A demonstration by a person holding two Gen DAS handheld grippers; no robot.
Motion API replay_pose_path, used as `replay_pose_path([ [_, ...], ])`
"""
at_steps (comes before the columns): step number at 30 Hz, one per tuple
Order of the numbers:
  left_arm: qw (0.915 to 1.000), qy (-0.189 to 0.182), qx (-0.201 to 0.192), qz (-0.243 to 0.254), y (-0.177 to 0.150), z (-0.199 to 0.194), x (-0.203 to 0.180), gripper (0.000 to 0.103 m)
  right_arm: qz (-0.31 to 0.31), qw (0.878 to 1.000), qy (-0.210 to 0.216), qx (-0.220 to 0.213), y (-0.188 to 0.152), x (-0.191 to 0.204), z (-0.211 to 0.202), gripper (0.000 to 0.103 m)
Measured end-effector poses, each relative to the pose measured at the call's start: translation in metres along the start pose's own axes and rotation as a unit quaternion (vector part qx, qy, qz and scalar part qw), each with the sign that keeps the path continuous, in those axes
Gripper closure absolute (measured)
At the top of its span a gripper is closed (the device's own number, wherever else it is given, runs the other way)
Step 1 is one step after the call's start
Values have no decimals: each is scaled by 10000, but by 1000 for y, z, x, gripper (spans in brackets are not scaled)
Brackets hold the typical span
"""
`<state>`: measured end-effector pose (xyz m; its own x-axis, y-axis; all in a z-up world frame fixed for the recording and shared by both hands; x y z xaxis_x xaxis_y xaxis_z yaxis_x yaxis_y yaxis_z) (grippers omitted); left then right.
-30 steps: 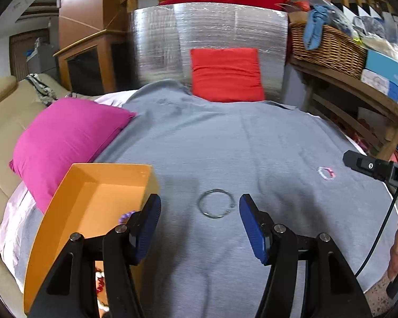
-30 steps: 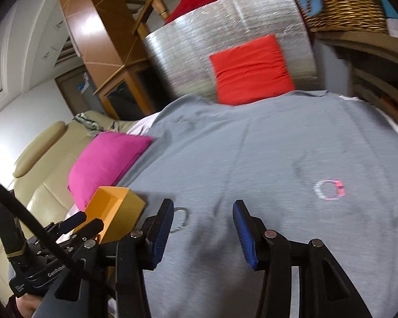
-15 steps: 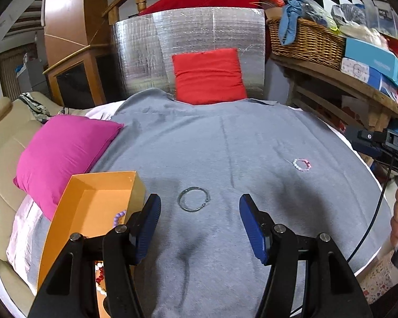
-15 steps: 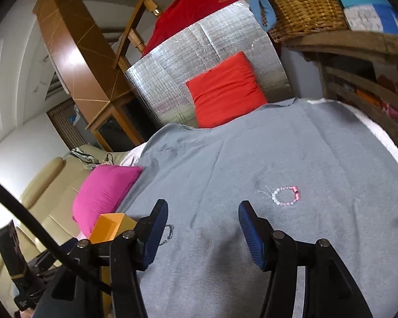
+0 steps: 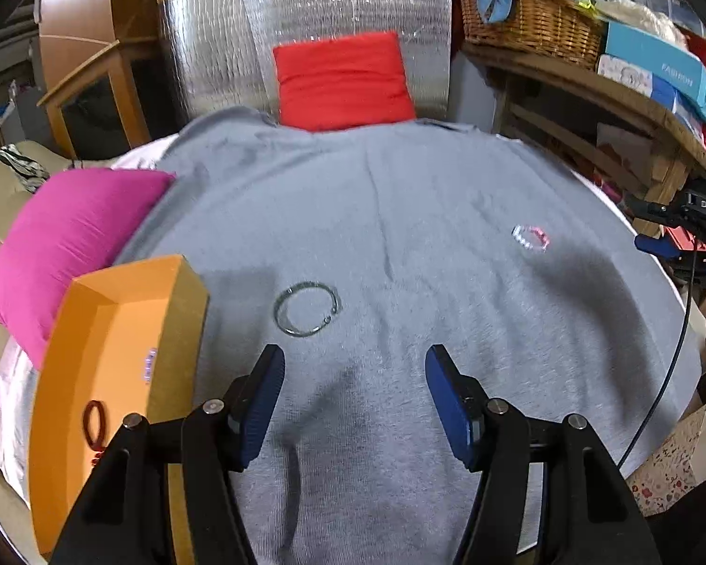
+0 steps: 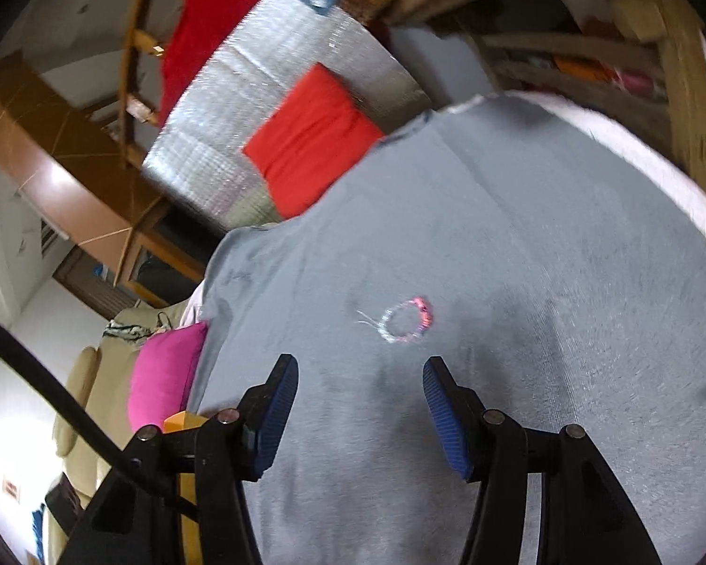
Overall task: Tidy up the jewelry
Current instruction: 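Move both grippers back over the silver bangle and pink-white bracelet, then grasp the pink-white bead bracelet with the right gripper while the left gripper surrounds the silver bangle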
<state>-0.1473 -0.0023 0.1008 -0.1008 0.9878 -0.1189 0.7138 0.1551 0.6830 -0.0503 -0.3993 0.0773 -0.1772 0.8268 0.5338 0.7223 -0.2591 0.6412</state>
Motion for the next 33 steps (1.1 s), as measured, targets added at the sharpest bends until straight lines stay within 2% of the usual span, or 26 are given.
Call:
replay_pose_path([
  [5,9997,104,191,-78,0,23,14,40,-18,9995,-181,277,-6,-10,40,44],
  [8,9990,103,355,-257,1,37,25,40,20,9992,-212,343,-6,-16,63,48],
  [11,9980,70,449,-441,7,47,31,40,-176,9978,-538,334,2,-18,81,49],
  [17,9967,0,617,-522,27,82,29,40,-445,9963,-717,174,14,-19,98,51],
  [22,9934,165,963,-603,42,127,28,40,-740,9932,-886,183,22,-18,112,54],
  [26,9912,275,1042,-772,47,146,38,40,-609,9946,-828,105,30,-24,116,55],
  [27,9908,292,1052,-800,47,148,40,40,-564,9951,-803,99,31,-26,117,58],
  [30,9892,225,1154,-880,44,158,45,40,-526,9954,-772,205,33,-27,128,62],
  [33,9906,143,1050,-863,43,157,45,40,-645,9924,-900,538,31,-23,147,64],
])
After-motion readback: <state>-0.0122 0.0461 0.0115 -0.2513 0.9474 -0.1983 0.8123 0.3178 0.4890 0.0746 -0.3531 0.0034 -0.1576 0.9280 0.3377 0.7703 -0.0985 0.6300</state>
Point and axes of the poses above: each gripper's, at about its wrist camera, not at the fingertips, and z roughly the way its jaws point, x to its left, y to its top, the point moved 1 cm from there along z, roughly the way its jaws point, and after that the axes turned 14 degrees about -z, right-handed, at the moved point
